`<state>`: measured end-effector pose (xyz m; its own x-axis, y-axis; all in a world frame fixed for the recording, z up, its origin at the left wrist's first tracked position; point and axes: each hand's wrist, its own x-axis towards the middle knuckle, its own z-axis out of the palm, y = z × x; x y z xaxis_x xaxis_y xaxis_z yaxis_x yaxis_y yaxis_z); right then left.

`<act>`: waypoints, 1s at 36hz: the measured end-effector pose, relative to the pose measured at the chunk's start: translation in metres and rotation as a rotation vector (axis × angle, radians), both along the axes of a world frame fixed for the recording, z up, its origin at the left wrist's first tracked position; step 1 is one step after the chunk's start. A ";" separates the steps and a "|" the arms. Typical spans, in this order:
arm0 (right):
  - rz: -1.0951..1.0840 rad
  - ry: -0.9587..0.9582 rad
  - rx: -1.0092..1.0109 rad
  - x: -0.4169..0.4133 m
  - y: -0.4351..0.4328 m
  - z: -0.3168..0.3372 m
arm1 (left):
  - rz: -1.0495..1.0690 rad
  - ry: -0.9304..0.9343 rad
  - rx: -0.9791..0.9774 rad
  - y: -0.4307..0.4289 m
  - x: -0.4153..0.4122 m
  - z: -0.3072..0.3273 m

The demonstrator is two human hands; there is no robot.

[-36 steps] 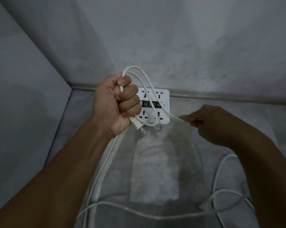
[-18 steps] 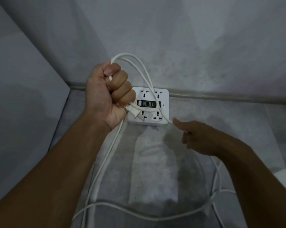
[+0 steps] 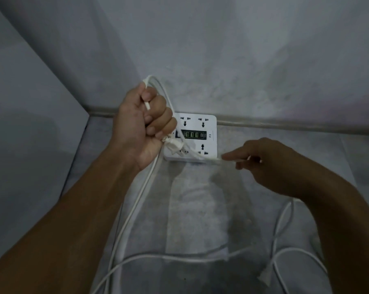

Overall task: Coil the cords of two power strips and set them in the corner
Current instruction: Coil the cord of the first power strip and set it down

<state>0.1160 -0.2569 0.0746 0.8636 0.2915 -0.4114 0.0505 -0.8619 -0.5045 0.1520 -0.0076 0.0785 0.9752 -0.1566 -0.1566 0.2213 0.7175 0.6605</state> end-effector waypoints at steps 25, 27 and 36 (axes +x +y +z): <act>0.193 -0.363 0.187 0.001 0.022 0.087 | -0.108 -0.075 0.299 -0.019 -0.010 -0.003; 0.162 -0.390 0.232 0.004 0.023 0.091 | -0.131 -0.074 0.411 -0.024 -0.013 -0.004; 0.042 -0.583 0.114 0.023 0.026 0.076 | -0.248 -0.032 0.740 -0.047 -0.033 -0.008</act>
